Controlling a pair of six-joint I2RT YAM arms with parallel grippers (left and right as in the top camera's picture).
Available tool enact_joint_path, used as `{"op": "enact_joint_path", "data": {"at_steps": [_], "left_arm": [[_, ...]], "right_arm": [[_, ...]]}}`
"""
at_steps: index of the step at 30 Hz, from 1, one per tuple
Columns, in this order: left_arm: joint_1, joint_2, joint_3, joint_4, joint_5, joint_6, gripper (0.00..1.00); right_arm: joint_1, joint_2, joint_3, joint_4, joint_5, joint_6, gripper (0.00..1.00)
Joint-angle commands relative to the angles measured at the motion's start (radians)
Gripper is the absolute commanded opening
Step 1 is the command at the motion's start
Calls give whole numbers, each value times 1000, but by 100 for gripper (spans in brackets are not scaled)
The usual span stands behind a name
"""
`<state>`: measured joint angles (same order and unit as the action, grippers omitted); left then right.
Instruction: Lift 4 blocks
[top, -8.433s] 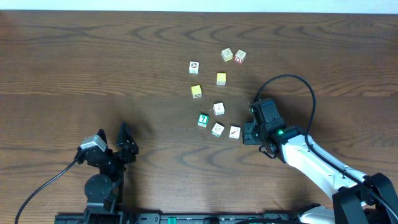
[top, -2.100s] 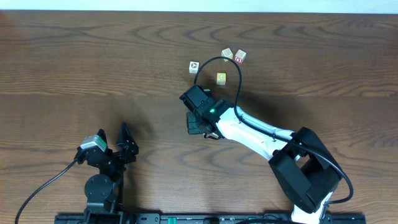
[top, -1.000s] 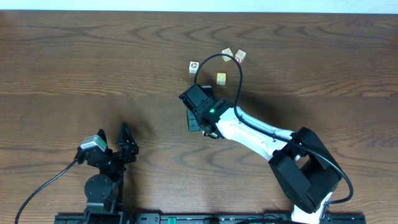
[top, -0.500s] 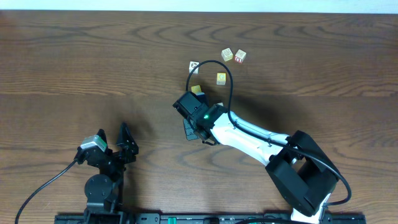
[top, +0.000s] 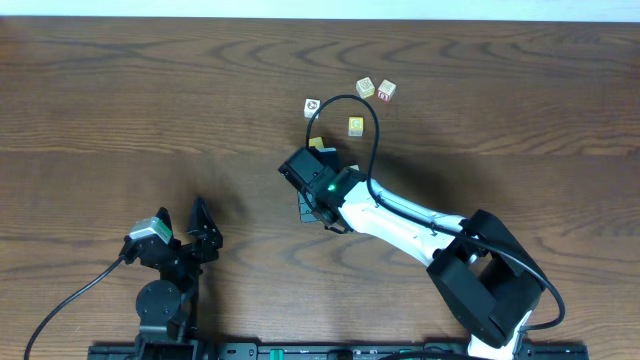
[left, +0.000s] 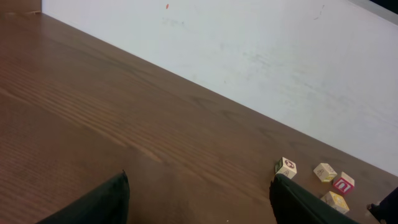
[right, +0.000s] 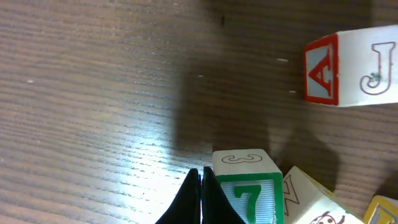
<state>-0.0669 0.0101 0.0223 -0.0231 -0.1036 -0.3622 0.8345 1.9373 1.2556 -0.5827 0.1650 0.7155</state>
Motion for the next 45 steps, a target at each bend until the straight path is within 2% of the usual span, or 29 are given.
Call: {"op": "enact_joint_path", "data": {"at_steps": [1, 45], "left_arm": [[5, -6, -18, -40, -10, 10, 73], [5, -6, -18, -40, -10, 10, 73]], "right_arm": [[4, 12, 4, -5, 42, 48, 1], [5, 12, 3, -98, 74, 238, 2]]}}
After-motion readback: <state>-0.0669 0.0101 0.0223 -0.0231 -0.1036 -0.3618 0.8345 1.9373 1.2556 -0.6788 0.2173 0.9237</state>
